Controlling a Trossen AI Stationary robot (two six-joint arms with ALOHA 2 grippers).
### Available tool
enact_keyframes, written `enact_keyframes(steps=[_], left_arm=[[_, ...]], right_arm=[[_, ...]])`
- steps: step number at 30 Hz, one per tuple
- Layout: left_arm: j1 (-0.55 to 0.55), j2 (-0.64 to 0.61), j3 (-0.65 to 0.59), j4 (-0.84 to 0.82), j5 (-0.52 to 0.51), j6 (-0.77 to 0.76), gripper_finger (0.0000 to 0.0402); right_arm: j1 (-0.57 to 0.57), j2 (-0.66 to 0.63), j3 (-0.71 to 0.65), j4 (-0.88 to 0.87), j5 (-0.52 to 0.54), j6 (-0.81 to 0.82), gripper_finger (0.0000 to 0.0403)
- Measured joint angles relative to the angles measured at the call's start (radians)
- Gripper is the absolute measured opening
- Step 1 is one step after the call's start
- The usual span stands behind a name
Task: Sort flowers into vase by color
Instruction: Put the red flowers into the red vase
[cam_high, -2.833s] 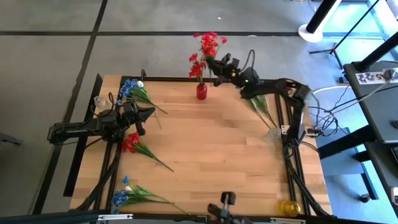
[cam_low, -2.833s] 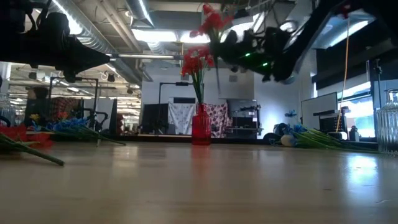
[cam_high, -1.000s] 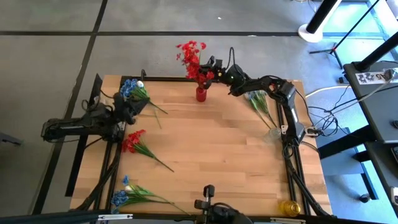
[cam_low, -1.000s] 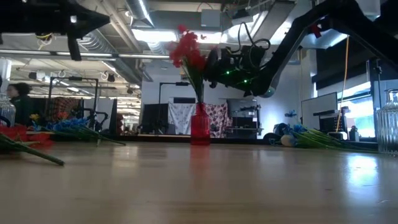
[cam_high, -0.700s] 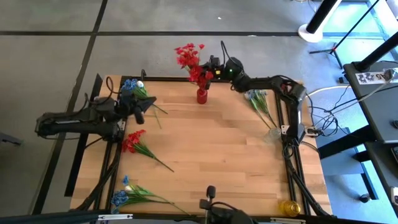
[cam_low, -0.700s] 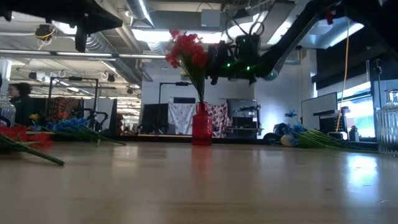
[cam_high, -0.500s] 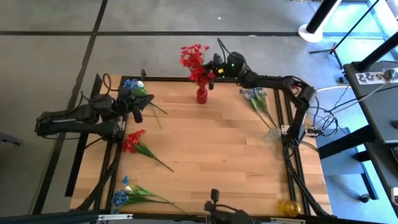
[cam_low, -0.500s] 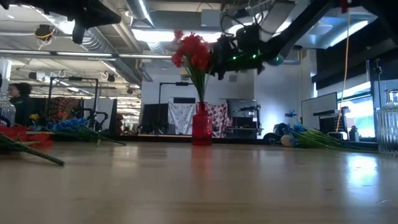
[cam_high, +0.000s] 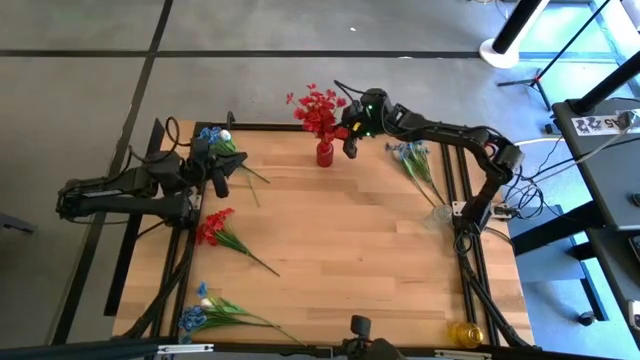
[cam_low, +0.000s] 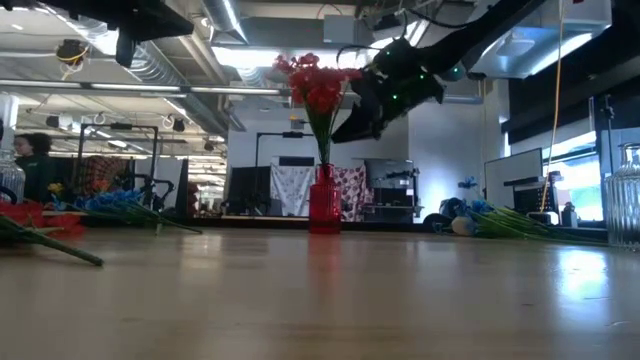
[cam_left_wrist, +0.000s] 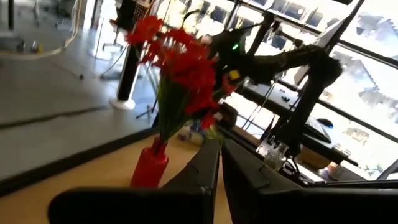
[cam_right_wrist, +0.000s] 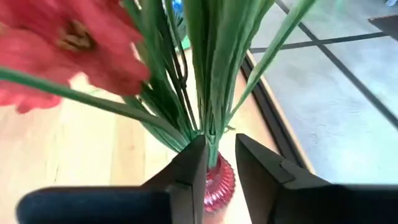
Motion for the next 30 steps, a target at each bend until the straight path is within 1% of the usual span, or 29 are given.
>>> enact_keyframes(steps=[2, 5, 7, 10, 13, 16, 19, 23, 25, 30], left_arm=[[0.000, 0.002, 0.001, -0.051, 0.013, -0.057, 0.0018], [0.000, 0.043, 0.024, -0.151, 0.062, -0.157, 0.0018], [-0.001, 0.094, 0.052, -0.201, 0.096, -0.195, 0.0018], [-0.001, 0.194, 0.106, -0.264, 0.135, -0.206, 0.0018], [-0.001, 0.293, 0.149, -0.360, 0.157, -0.292, 0.0018], [-0.002, 0.372, 0.156, -0.440, 0.207, -0.388, 0.0018], [-0.027, 0.438, 0.156, -0.506, 0.247, -0.593, 0.0018], [-0.156, 0.514, 0.156, -0.552, 0.263, -0.943, 0.0018], [-0.242, 0.551, 0.156, -0.562, 0.224, -1.106, 0.0018], [-0.468, 0.636, 0.156, -0.584, 0.106, -1.485, 0.0018]], right_arm=[[0.000, -0.023, 0.024, -0.067, 0.018, -0.026, 0.0100], [-0.001, -0.070, 0.061, -0.190, 0.055, -0.054, 0.0132], [-0.001, -0.101, 0.091, -0.276, 0.105, -0.063, 0.0158], [-0.001, -0.153, 0.140, -0.405, 0.188, -0.084, 0.0200], [-0.001, -0.200, 0.192, -0.546, 0.261, -0.072, 0.0235], [-0.001, -0.238, 0.252, -0.679, 0.292, -0.029, 0.0259], [-0.001, -0.272, 0.312, -0.806, 0.313, 0.044, 0.0275], [-0.001, -0.317, 0.344, -0.907, 0.291, 0.100, 0.0286], [-0.001, -0.340, 0.344, -0.935, 0.265, 0.107, 0.0289], [-0.001, -0.374, 0.345, -0.985, 0.259, 0.113, 0.0289]])
